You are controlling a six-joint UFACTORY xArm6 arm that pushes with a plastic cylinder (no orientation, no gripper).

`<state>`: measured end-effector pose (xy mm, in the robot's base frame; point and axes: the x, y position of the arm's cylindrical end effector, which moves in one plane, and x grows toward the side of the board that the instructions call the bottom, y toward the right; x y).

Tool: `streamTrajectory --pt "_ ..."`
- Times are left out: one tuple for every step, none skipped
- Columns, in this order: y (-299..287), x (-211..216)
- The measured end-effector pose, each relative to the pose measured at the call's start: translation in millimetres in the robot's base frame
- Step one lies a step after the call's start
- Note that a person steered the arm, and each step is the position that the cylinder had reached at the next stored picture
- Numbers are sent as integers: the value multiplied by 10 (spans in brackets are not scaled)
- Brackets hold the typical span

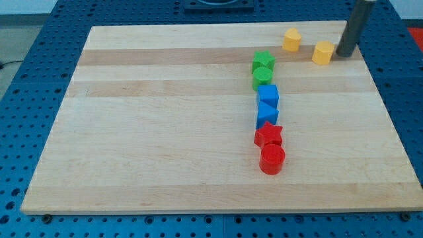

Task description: Push the yellow heart and yellow hexagon towards the left side of the board

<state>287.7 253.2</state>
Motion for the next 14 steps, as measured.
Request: streamTrajectory --pt "-333 -129" --pt "-339 -204" --pt "-645 -451" --pt "-895 -456" --pt "-720 -364" --pt "-768 -152" --pt "-1277 -168" --pt "-1319 -174" --pt "-1056 -179" --pt "-397 -311" --pt "214 -503" --pt "240 248" --pt "-49 470" --pt "-218 301"
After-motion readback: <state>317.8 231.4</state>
